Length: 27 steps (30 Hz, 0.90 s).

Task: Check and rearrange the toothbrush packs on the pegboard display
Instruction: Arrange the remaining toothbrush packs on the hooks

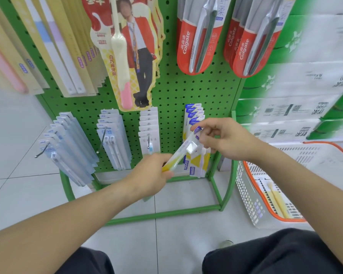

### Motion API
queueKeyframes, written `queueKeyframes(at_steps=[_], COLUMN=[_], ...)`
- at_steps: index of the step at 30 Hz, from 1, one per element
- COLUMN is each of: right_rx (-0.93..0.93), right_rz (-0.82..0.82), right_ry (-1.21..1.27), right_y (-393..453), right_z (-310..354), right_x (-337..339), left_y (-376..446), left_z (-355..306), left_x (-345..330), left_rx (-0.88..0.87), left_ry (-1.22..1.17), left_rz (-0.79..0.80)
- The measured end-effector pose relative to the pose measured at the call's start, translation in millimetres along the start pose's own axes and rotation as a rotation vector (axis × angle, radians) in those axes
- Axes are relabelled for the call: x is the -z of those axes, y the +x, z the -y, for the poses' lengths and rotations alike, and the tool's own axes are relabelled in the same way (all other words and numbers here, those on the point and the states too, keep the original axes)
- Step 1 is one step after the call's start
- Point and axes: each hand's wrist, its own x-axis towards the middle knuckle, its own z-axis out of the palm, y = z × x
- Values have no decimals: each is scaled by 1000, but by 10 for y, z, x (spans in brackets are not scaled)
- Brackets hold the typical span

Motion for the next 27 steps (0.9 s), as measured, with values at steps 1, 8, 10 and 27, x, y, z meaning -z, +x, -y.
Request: queueKeyframes(at_steps=[1, 8, 10, 27], right_rx=[35, 96, 94, 47], right_rz=[0, -103, -149, -292], right_ry=[-126, -339, -349, -402], right_y=[8, 77, 96, 235], right_z=[-30, -135, -186, -212], right_x=[6, 35, 45, 151], left_y=[21, 171, 221, 538], left_z=[37, 151, 154, -273], left_x=[-7, -183, -228, -404], left_rx=[4, 10, -9, -140], left_ry=[-35, -160, -121, -241], left_rz=[-11, -24, -29, -405])
